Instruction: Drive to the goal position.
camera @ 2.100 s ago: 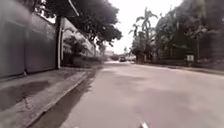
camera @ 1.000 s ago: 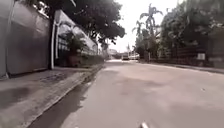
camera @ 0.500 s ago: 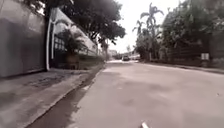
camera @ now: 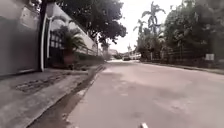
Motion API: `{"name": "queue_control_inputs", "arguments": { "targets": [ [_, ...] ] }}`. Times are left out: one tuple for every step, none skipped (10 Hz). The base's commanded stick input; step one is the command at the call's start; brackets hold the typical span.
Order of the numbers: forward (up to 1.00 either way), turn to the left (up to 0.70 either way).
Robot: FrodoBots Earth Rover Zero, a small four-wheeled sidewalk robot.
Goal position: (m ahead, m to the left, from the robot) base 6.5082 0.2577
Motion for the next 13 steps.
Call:
{"name": "queue_control_inputs", "arguments": {
  "targets": [
    [0.70,0.00],
    [0.70,0.00],
    [0.70,0.00],
    [0.70,0.00],
    [0.70,0.01],
    [0.70,0.09],
    [0.70,0.11],
    [0.70,0.09],
    [0.70,0.03],
    [0.70,0.00],
    [0.70,0.00],
    [0.70,0.00],
    [0.70,0.00]
  ]
}}
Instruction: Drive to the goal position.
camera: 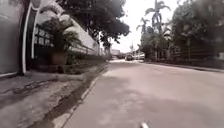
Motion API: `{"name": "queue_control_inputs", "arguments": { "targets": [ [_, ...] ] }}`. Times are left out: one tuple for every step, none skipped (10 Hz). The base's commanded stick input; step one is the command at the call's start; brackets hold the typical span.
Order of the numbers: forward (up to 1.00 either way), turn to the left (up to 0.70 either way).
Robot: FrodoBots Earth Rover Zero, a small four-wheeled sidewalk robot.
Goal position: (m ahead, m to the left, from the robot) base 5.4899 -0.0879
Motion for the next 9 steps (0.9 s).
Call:
{"name": "queue_control_inputs", "arguments": {
  "targets": [
    [0.70,0.00],
    [0.70,0.00],
    [0.70,0.00],
    [0.70,0.00],
    [0.70,0.00],
    [0.70,0.00],
    [0.70,0.00],
    [0.70,-0.13],
    [0.70,-0.31]
  ]
}}
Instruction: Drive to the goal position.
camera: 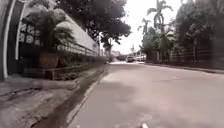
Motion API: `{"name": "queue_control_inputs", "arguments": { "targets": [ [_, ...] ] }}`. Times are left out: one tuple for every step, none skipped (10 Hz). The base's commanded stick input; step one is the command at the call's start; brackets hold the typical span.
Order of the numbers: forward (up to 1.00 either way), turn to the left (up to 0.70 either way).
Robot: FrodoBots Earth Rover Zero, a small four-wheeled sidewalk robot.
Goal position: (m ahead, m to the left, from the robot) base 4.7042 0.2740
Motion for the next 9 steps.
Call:
{"name": "queue_control_inputs", "arguments": {
  "targets": [
    [0.70,-0.05],
    [0.70,0.00],
    [0.70,0.00],
    [0.70,0.00],
    [0.70,0.00],
    [0.70,0.00],
    [0.70,0.00],
    [0.70,0.00],
    [0.70,0.00]
  ]
}}
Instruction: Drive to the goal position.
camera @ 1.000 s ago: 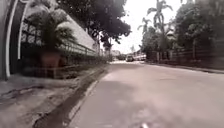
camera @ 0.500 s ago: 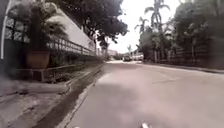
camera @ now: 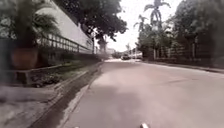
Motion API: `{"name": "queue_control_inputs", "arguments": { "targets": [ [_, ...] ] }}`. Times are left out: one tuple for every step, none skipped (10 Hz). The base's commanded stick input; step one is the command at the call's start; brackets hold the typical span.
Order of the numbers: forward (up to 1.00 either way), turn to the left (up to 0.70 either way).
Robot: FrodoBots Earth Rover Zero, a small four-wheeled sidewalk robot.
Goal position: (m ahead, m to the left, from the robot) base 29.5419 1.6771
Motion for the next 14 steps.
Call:
{"name": "queue_control_inputs", "arguments": {
  "targets": [
    [0.70,0.00],
    [0.70,0.00],
    [0.70,0.00],
    [0.70,0.00],
    [0.70,0.00],
    [0.70,0.00],
    [0.70,0.00],
    [0.70,0.00],
    [0.70,0.00],
    [0.70,0.00],
    [0.70,0.00],
    [0.70,0.00],
    [0.70,0.00],
    [0.70,0.00]
  ]
}}
